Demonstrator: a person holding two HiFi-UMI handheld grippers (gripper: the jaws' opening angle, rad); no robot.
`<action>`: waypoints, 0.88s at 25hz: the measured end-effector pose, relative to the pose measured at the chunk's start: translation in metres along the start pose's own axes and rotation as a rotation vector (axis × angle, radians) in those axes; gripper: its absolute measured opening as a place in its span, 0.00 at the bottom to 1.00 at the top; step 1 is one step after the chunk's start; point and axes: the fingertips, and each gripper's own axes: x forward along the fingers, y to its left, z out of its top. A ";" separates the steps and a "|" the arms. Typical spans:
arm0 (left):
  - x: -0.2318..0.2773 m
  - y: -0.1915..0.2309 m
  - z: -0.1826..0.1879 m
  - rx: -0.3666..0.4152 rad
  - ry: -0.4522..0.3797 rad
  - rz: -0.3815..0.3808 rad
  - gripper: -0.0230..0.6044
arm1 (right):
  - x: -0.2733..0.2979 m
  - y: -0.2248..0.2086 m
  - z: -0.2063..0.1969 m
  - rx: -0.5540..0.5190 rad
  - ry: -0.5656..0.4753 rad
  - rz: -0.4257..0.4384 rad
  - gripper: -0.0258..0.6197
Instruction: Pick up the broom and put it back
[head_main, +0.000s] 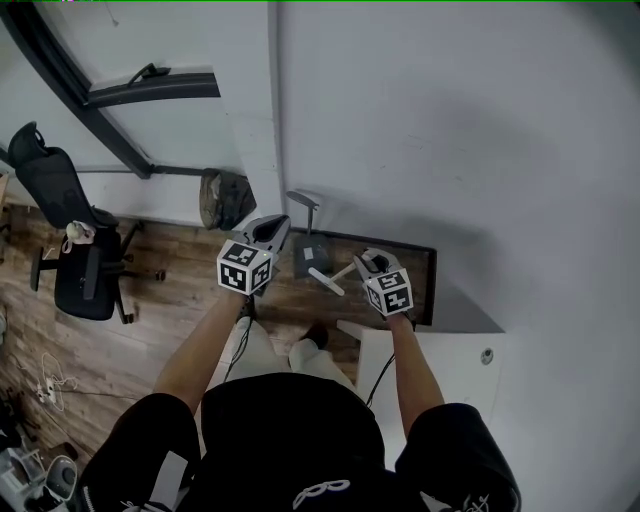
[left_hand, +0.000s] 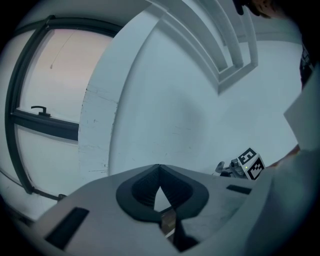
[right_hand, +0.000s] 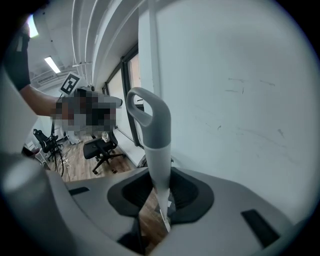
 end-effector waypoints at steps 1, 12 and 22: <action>-0.001 0.000 -0.001 -0.004 -0.001 0.007 0.06 | 0.002 0.000 -0.002 -0.004 0.004 0.007 0.22; -0.009 0.000 -0.024 -0.032 0.008 0.061 0.06 | 0.029 0.002 -0.023 -0.106 0.066 0.045 0.22; -0.001 0.009 -0.028 -0.044 0.021 0.077 0.06 | 0.064 0.002 -0.035 -0.159 0.121 0.082 0.22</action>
